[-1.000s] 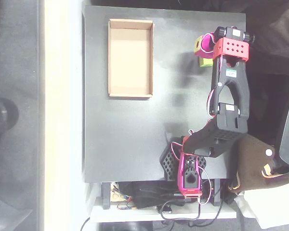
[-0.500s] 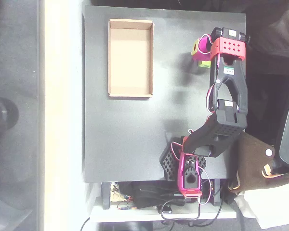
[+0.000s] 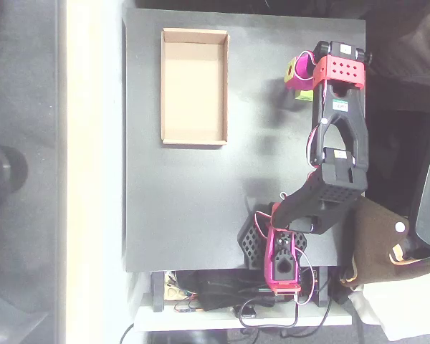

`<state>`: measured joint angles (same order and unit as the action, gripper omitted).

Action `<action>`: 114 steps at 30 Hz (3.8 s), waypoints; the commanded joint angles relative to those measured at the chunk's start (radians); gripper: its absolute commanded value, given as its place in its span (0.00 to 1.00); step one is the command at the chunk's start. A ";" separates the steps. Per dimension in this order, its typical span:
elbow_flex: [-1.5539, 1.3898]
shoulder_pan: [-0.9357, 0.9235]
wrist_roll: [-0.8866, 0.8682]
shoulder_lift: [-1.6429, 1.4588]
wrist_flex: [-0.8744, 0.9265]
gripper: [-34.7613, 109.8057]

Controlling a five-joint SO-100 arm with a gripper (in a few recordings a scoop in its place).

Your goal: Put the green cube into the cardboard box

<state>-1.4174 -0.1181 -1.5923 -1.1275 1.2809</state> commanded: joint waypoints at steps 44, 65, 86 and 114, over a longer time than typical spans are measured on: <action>0.018 0.058 -0.109 -0.716 0.000 0.30; 0.008 0.627 -0.109 -0.884 0.000 0.30; 0.009 0.730 -0.117 -0.449 -0.002 0.30; 0.025 0.730 -0.109 -0.095 -0.003 0.30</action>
<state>-1.4082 0.6044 -1.5923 -1.2072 1.2809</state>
